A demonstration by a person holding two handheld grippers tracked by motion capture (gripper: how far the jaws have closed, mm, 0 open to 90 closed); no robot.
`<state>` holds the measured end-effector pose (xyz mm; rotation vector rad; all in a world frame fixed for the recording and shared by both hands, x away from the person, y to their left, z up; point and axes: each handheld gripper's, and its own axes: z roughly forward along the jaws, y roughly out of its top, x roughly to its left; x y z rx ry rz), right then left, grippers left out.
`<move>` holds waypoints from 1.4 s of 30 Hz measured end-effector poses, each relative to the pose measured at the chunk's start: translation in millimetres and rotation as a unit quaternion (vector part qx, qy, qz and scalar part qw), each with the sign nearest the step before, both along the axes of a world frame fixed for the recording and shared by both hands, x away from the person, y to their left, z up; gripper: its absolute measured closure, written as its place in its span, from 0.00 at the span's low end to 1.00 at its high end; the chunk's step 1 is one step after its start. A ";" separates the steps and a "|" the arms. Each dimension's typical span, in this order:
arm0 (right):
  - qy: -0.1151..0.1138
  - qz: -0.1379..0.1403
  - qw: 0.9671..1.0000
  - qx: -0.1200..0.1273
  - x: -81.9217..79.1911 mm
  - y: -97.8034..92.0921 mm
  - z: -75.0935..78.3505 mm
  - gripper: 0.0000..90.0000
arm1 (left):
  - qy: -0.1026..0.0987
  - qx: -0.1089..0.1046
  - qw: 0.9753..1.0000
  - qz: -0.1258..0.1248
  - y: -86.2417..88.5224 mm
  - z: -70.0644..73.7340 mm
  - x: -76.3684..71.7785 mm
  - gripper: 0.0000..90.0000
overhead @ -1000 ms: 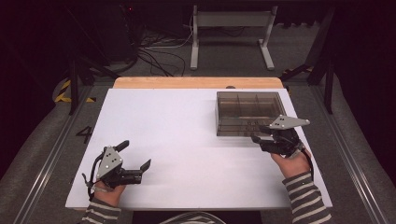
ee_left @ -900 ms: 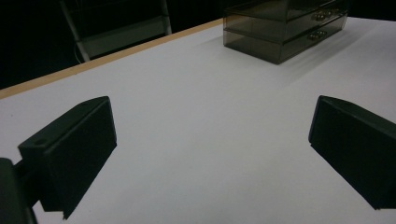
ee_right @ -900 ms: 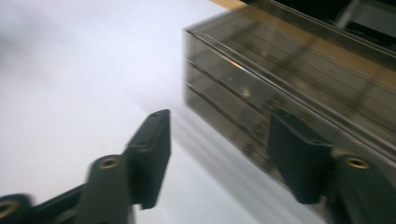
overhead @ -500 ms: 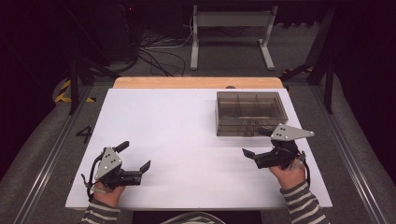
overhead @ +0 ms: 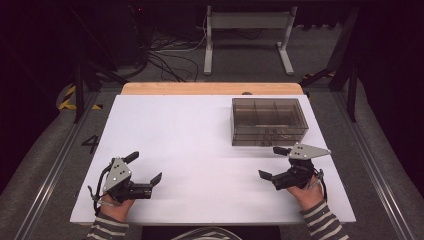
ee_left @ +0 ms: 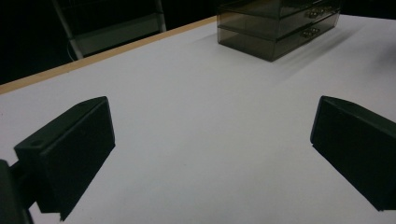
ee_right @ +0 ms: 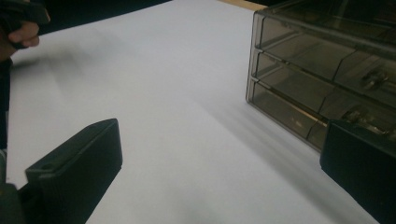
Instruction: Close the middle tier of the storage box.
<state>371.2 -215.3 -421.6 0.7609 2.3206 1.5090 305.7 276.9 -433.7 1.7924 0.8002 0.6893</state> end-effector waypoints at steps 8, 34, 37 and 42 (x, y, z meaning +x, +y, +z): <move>-0.016 0.000 1.000 -0.017 -5.9 -1.2 -17.8 0.00 | 0.007 0.003 1.000 -0.004 -1.0 -1.6 0.3 0.00; -0.007 -0.006 1.000 -0.029 -13.0 8.2 -36.2 0.00 | 0.034 -0.013 0.999 0.003 1.7 -16.2 4.8 0.00; -0.005 -0.008 1.000 -0.019 -12.5 5.7 -35.4 0.00 | 0.035 -0.006 0.999 0.000 -1.3 -17.6 5.5 0.00; -0.005 -0.012 1.000 -0.010 -11.8 3.0 -34.7 0.00 | 0.027 0.004 1.000 -0.001 -1.7 -17.2 4.8 0.00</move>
